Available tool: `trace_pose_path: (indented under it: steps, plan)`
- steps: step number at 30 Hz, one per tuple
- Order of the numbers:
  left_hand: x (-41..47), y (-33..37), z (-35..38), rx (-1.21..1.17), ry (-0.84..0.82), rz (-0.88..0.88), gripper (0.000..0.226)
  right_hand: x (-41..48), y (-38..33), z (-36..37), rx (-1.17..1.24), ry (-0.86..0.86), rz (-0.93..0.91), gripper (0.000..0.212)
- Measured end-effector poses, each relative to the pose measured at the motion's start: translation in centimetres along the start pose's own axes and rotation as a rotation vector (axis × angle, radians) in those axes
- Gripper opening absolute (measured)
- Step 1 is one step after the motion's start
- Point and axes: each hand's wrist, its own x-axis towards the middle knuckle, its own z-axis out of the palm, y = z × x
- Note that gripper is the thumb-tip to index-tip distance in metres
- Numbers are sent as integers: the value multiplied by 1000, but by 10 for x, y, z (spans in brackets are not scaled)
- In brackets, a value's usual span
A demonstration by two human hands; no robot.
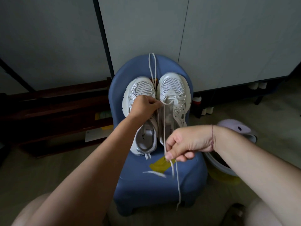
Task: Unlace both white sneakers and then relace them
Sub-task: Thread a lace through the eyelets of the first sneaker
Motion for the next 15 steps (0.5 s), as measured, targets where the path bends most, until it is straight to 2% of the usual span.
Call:
trace_pose_path:
  steps: [3, 5, 7, 10, 11, 15]
  plan:
    - [-1, -1, 0, -12, 0, 6, 11, -10, 0, -6, 11, -13, 7, 7]
    - [-2, -1, 0, -11, 2, 9, 10, -14, -2, -11, 42, 19, 6, 13]
    - [-2, -1, 0, -12, 4, 10, 9, -12, -3, -15, 133, 188, -24, 18]
    - [-3, -1, 0, -11, 5, 12, 10, -2, -2, -24, 326, 585, -128, 23]
    - [-3, 0, 0, -8, 5, 12, 10, 3, -2, -25, 347, 664, -156, 26]
    - [-3, 0, 0, 1, 0, 16, 12, 27, -9, -17, 251, 787, -207, 25]
